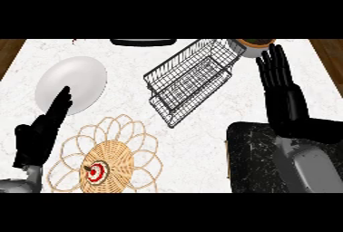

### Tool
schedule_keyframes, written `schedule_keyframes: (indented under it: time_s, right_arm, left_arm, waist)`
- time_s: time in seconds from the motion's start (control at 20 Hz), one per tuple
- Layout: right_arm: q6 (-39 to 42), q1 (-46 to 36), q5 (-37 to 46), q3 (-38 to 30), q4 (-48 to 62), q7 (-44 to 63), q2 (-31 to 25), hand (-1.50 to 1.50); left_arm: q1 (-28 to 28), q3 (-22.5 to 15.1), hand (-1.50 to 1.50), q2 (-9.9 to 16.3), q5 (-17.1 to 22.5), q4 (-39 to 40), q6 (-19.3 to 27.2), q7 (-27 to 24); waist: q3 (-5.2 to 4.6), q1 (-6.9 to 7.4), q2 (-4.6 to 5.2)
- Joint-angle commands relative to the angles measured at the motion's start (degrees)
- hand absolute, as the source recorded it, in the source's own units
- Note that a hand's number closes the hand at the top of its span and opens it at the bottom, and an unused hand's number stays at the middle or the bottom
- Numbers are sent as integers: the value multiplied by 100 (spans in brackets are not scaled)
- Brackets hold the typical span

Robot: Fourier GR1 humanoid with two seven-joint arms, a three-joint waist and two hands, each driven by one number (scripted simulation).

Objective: Pick the eggplant from the tray and place it in the tiered basket

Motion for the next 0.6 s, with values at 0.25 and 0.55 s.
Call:
schedule_keyframes:
  time_s: [0.25, 0.55]
  right_arm:
    - [700, 2559, -311, -1236, -466, -713, -1272, 150]
    - [-538, 3678, -241, -2654, 403, -1659, -643, -150]
  left_arm:
    - [-261, 25, 0, -741, 820, 165, -233, 182]
    - [-421, -212, 0, -1026, 930, 365, -395, 301]
  waist:
    - [154, -451, -162]
    - [151, -192, -133]
